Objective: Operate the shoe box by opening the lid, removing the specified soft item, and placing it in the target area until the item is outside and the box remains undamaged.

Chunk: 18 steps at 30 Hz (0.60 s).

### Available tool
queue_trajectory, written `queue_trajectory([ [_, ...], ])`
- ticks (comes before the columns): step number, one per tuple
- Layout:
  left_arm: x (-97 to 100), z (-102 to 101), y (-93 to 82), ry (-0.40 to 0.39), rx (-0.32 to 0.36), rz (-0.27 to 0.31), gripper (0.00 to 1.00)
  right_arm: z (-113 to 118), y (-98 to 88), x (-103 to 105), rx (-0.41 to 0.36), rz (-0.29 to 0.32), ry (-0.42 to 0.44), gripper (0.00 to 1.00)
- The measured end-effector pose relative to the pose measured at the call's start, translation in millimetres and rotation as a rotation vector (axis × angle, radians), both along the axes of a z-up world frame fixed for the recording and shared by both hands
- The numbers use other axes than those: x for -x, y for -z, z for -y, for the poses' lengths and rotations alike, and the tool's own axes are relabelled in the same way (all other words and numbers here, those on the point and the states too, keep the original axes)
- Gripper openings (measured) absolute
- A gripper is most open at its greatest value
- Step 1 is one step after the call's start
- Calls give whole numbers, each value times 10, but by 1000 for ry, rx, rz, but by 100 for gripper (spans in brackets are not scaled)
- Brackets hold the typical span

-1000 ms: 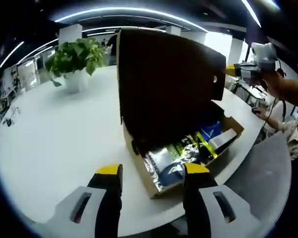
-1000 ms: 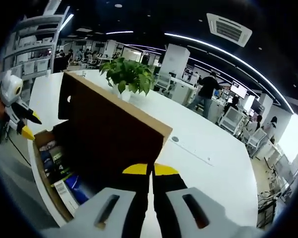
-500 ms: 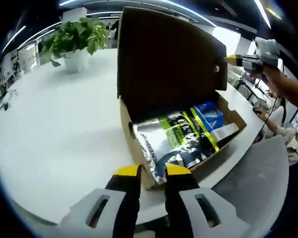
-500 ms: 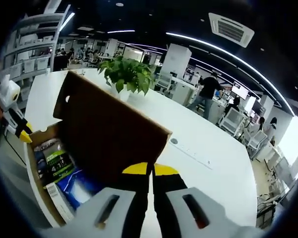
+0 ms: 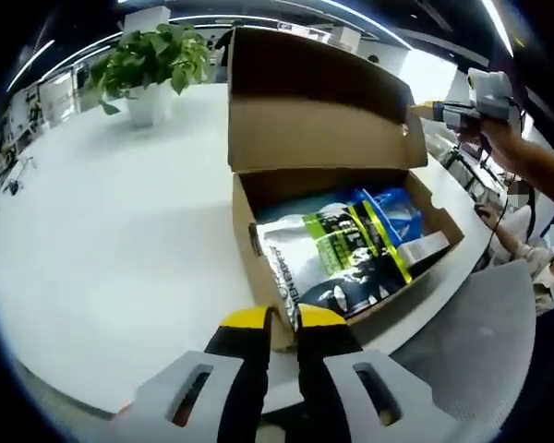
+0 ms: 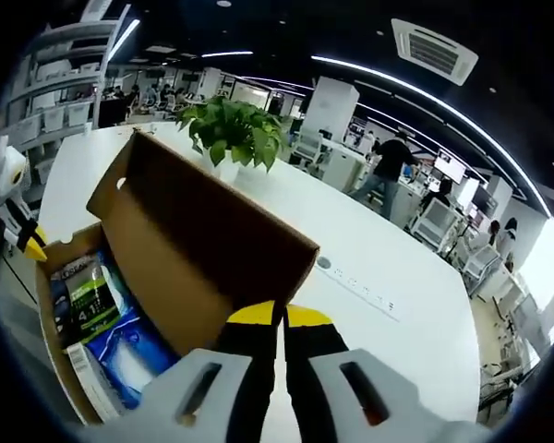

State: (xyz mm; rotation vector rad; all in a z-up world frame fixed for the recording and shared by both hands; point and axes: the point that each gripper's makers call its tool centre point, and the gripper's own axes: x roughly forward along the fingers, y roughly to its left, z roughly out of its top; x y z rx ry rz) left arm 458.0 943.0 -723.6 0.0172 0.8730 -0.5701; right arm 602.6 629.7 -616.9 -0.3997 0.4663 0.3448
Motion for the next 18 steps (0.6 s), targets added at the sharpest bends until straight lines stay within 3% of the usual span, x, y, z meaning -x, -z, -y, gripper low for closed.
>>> queue_trajectory([
  [9,-3,-8,4,-9,5,0,7,63,298,-302,-34,-71,17,0],
  [18,-2,-12,7,-13,14,0,7,84,592,-449,-69,-145,42,0],
])
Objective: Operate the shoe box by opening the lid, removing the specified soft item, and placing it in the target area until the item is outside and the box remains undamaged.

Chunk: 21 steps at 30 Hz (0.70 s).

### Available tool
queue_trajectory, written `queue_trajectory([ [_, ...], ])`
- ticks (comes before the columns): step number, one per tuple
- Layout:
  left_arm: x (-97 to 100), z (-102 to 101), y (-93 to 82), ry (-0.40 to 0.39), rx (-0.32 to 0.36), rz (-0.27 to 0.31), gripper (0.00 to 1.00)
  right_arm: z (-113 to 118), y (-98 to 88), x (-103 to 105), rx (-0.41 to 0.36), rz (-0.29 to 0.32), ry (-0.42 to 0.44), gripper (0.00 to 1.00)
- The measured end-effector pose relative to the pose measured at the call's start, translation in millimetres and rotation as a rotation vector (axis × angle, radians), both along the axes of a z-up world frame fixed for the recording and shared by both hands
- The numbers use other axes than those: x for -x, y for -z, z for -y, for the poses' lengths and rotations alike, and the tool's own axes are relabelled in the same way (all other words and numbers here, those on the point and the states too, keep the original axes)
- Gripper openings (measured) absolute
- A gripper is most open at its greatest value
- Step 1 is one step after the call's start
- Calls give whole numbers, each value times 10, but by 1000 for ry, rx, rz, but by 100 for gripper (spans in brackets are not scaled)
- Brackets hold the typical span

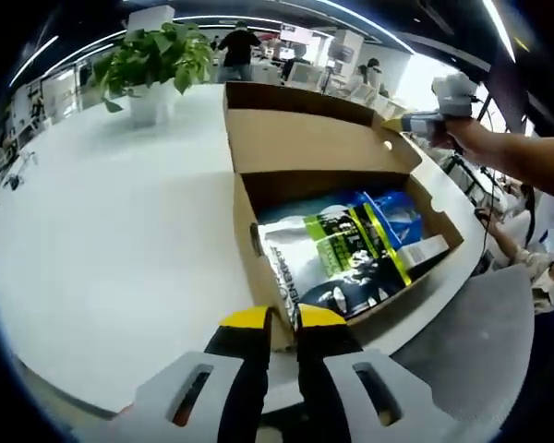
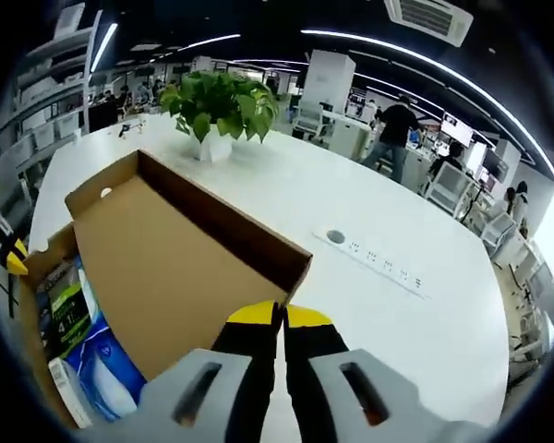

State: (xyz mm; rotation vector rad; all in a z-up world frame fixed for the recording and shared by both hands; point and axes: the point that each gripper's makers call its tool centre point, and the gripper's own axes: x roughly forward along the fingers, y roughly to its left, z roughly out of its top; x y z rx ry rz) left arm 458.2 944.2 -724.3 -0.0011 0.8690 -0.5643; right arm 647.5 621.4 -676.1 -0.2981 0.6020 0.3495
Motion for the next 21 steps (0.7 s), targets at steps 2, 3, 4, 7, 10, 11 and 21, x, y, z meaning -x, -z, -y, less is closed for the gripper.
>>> queue_trajectory([
  [2,0,-3,3,-1,-1,0,7,3,70,-22,-1,-18,3,0],
  [3,-1,-3,3,-1,-1,1,7,4,115,-33,-5,-30,5,0],
  [4,-1,-3,3,1,-2,3,7,6,143,-38,-3,-38,5,0],
  [7,0,-2,2,3,-2,6,7,14,272,-57,-4,-70,10,0],
  [10,-4,-1,6,9,-5,4,7,21,421,-34,-24,-132,39,1],
  [11,-7,-1,7,9,-6,3,7,23,444,-51,-22,-134,40,1],
  [21,-5,-4,17,3,-11,5,7,24,691,-21,-19,-216,45,1],
])
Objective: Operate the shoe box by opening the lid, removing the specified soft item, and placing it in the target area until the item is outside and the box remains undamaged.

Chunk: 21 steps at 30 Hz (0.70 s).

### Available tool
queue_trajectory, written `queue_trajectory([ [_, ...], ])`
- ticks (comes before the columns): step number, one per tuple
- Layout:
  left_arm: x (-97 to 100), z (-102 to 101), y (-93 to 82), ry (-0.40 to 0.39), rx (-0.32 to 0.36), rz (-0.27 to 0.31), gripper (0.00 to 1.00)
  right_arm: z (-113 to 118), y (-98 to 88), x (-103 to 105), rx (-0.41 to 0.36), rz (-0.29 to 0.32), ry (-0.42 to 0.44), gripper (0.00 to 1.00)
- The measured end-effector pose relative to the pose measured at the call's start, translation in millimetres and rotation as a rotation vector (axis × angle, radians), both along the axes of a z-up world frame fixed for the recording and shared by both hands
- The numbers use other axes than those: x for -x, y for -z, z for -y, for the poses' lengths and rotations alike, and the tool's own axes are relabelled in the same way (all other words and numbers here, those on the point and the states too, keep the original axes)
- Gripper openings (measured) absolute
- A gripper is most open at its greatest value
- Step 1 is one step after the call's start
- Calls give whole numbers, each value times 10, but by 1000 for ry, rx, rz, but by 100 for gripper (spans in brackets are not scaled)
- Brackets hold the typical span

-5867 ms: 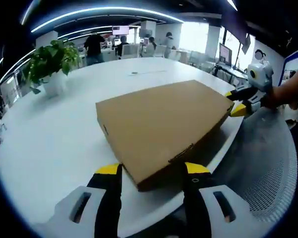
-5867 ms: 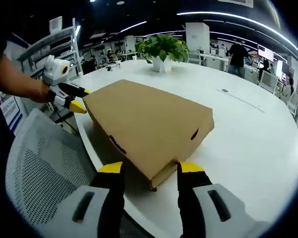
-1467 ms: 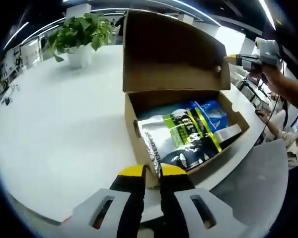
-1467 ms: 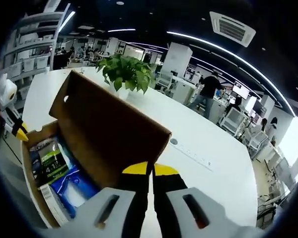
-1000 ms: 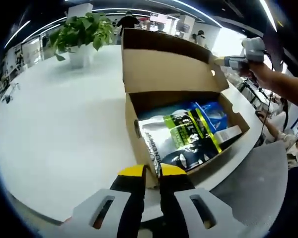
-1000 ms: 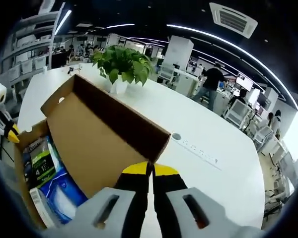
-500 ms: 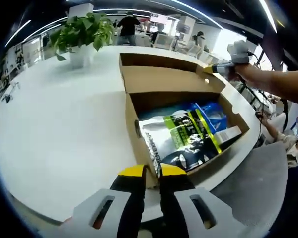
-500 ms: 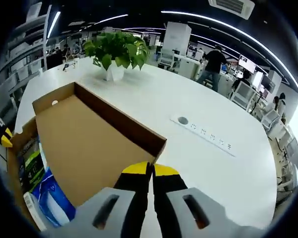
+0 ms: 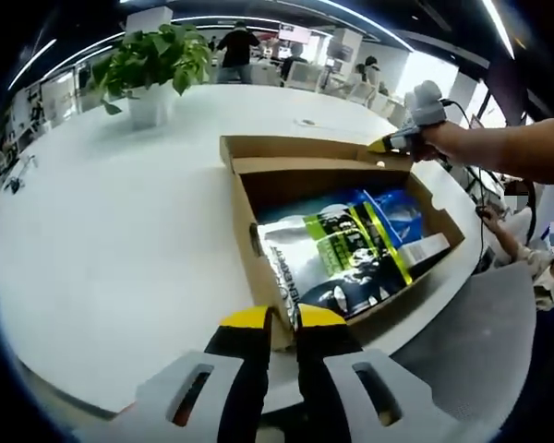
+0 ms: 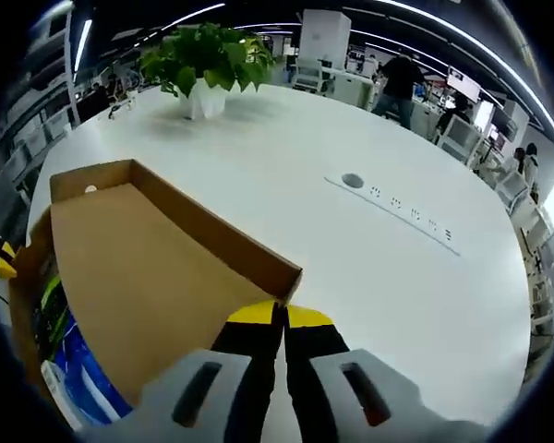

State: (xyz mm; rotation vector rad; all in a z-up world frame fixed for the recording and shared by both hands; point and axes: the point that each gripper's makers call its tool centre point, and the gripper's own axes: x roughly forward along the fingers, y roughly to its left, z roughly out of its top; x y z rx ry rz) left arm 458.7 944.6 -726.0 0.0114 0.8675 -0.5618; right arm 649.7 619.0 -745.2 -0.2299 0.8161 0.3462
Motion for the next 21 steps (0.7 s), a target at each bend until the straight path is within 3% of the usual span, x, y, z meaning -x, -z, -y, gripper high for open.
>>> queue_trajectory([
  [7,1,1,-2,1,-8,-1,7,1,7,8,-7,-13,10,2],
  [11,5,3,-3,-2,-3,-4,7,-15,-78,4,9,34,-11,6],
  [13,6,3,-5,-3,0,-1,7,-25,-123,4,1,48,-9,13],
  [17,8,4,-4,-3,7,0,8,-15,-333,43,-9,112,-6,22],
  [21,8,7,-8,-5,8,0,8,-77,-556,199,-47,159,-6,22],
])
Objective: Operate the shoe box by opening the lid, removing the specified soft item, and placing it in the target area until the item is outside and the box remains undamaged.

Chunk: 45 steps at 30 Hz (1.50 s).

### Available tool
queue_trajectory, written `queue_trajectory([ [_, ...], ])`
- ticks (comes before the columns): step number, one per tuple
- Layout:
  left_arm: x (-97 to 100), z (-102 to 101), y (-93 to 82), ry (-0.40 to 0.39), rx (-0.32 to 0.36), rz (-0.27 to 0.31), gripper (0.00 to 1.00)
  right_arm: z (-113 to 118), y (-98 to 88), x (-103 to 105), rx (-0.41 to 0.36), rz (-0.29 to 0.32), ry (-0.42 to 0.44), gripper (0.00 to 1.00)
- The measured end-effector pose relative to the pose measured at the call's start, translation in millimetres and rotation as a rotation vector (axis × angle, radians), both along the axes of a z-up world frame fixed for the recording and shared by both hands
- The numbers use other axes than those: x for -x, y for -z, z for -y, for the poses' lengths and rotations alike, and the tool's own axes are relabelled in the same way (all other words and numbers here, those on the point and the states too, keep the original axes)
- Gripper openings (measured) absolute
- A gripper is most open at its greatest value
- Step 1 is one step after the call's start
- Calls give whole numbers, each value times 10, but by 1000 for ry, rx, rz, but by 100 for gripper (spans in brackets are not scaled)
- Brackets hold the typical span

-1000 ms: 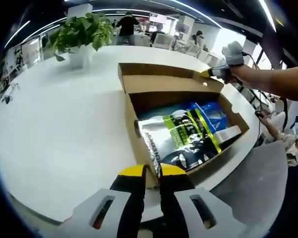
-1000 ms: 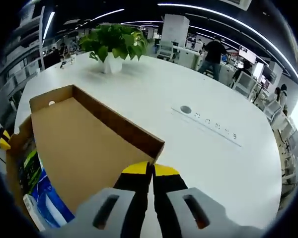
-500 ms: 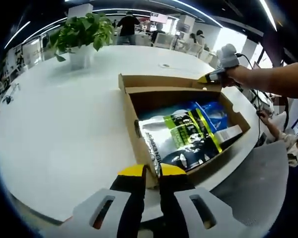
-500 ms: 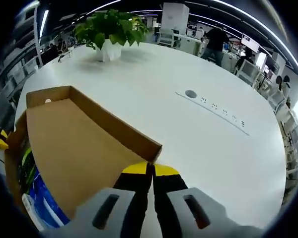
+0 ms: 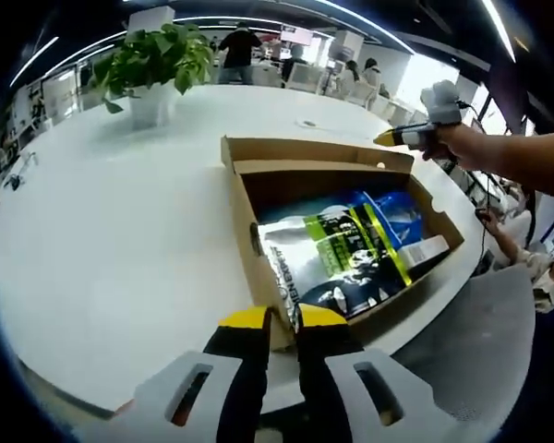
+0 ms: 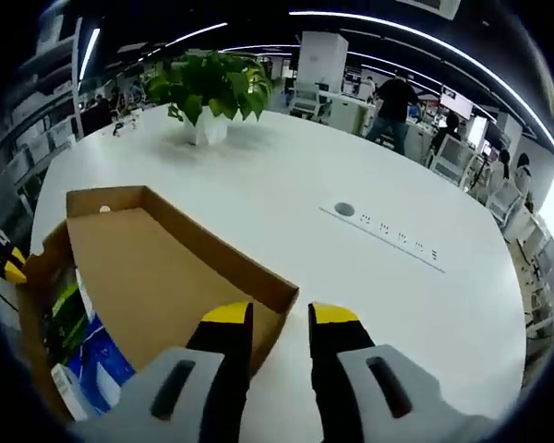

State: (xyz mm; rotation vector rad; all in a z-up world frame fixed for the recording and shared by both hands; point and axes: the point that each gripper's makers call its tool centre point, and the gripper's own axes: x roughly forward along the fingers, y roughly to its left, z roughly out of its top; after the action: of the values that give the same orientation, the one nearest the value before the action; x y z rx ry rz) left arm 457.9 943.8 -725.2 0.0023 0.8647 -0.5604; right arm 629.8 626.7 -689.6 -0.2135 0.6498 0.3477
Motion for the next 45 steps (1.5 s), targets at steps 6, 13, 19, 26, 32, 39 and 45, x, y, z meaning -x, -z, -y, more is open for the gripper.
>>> queue_trajectory([
  [6,3,-3,0,1,6,9,8,-309,-292,329,-61,52,-46,20],
  [13,3,-4,-1,-3,9,13,7,-909,-363,859,-115,34,-171,16],
  [19,0,-7,0,0,6,18,7,-1222,-211,1186,-150,-39,-222,13],
  [26,0,-11,4,-4,10,20,7,-1538,165,1577,-159,-198,-318,7],
  [32,0,-10,5,-13,15,18,7,-1615,342,1626,-149,-252,-337,6],
  [39,0,-3,0,-14,18,16,7,-1620,501,1612,-144,-327,-327,7],
  [45,-2,-4,-2,-13,21,15,7,-1594,598,1575,-139,-363,-307,5],
])
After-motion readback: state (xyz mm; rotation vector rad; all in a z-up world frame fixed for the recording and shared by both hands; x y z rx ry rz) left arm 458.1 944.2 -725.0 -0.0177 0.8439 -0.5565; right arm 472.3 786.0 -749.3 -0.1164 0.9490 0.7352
